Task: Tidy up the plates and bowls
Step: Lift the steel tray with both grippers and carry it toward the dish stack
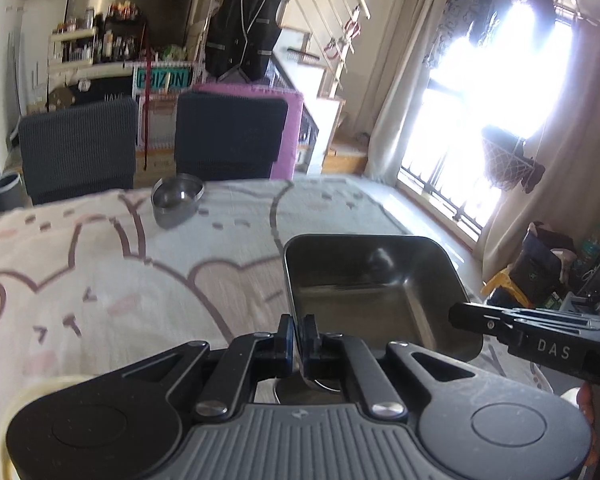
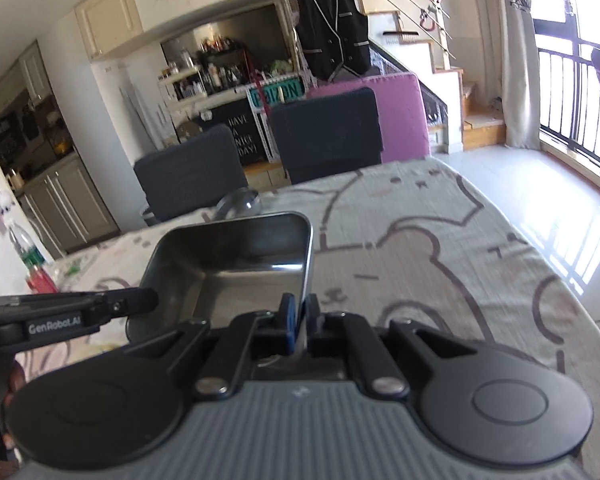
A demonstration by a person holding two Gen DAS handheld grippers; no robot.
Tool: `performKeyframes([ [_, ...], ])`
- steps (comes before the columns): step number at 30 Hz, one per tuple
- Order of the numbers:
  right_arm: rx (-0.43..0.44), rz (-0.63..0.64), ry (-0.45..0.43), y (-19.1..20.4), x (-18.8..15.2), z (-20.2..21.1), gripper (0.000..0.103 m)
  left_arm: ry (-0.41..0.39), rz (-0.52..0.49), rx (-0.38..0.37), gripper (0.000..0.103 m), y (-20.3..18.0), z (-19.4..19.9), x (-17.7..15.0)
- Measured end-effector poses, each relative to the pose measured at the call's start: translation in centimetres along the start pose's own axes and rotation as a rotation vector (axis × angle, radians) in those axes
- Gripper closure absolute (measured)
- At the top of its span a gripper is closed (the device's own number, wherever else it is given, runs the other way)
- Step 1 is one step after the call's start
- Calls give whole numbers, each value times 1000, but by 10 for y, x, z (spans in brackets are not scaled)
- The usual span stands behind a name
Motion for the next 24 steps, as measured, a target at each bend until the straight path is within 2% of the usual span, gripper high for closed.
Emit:
performKeyframes([
  [9,-89,22,88,-10,-15,-18,97,107,-58,27,94,-7,-25,-34],
  [13,-101,20,121,-13,-21,-21,97,142,-71,32,94,-6,-30,-42],
  [24,-143,39,240,-14,-38,-35,97,196,-124,69,93,-11,-40,-53],
])
Point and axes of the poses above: each gripper's, at about its wrist camera, not at the fingertips, and z roughly against the way its jaws point, y to its left, x to its top, the point moved 9 cm from there along -z, roughly the way its jaws point, and after that the axes turned 6 degrees about y, right-handed, at the moved point
